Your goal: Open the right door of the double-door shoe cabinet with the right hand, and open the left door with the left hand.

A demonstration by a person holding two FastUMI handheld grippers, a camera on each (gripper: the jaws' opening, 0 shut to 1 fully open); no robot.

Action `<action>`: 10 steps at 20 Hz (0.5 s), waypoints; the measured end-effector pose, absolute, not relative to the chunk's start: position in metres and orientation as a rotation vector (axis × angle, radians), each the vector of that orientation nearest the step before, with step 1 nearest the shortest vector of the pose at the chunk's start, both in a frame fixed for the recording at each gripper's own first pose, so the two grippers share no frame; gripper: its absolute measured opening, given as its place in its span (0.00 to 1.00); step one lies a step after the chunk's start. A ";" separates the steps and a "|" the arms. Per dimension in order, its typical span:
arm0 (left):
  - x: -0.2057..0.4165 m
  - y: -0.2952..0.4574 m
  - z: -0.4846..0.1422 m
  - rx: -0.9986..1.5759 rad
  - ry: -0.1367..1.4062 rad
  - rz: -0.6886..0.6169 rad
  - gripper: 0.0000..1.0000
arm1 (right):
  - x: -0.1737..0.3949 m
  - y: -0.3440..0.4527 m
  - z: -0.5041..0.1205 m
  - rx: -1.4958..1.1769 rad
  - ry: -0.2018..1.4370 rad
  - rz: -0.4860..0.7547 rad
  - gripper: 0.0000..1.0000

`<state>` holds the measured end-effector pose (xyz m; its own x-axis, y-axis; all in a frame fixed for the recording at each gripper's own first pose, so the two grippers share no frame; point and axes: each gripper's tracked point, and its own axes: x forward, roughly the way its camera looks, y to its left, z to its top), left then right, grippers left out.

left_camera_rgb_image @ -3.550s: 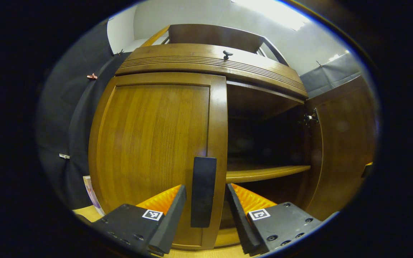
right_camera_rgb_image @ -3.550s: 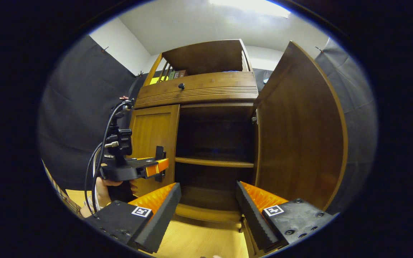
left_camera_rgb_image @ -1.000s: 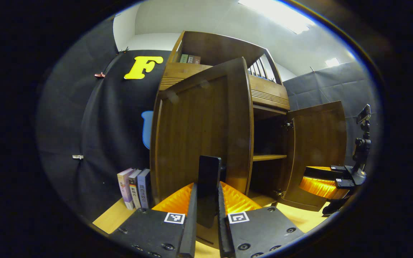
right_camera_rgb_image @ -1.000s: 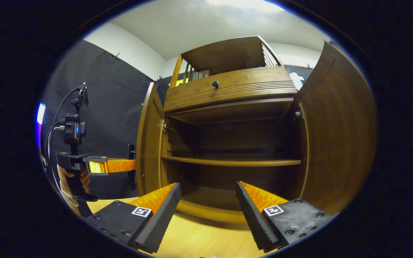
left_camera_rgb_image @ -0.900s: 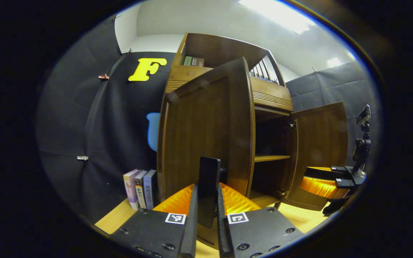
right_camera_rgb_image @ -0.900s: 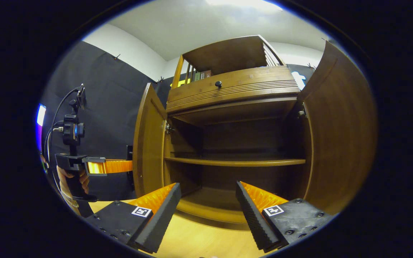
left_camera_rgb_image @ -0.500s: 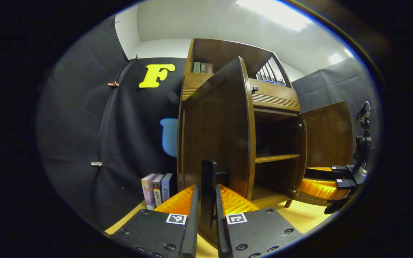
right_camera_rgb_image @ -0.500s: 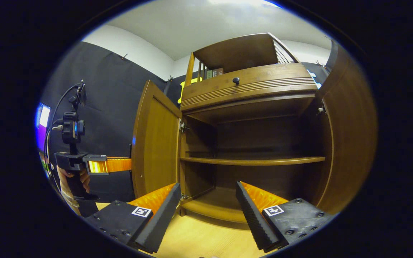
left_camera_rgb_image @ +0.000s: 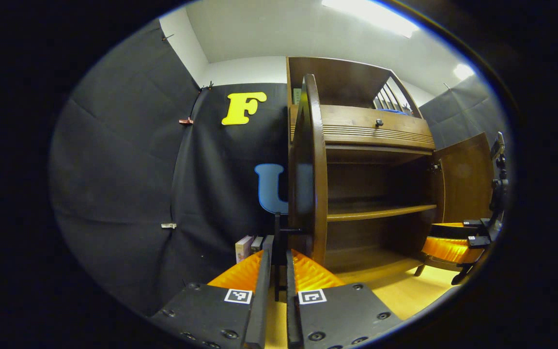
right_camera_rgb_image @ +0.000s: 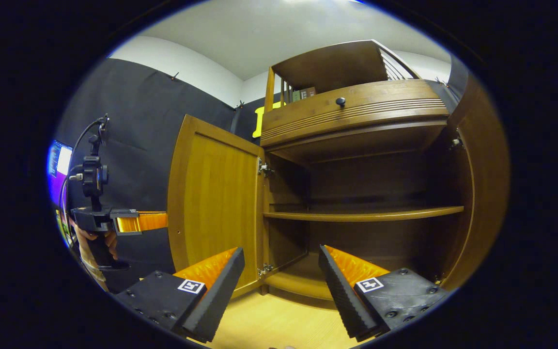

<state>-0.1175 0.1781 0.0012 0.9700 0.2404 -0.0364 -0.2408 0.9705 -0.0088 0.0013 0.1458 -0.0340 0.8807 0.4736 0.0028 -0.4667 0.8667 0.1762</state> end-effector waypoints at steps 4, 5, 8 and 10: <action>-0.139 0.164 0.016 0.000 0.001 0.229 0.20 | 0.000 0.158 -0.037 0.163 0.046 0.502 0.97; -0.140 0.150 0.016 0.001 0.003 0.191 0.17 | -0.001 0.157 -0.038 0.159 0.048 0.492 0.97; -0.135 0.097 0.014 -0.018 0.026 0.053 0.31 | 0.003 0.145 -0.038 0.151 0.044 0.435 0.97; -0.126 0.062 0.014 -0.031 0.034 -0.044 0.53 | 0.002 0.136 -0.036 0.159 0.043 0.408 0.97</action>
<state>-0.1263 0.0624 0.0138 0.9985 -0.0444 -0.0332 0.0433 0.9985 -0.0322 0.0015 0.1364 -0.0356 0.9173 0.3982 -0.0093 -0.3915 0.9057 0.1627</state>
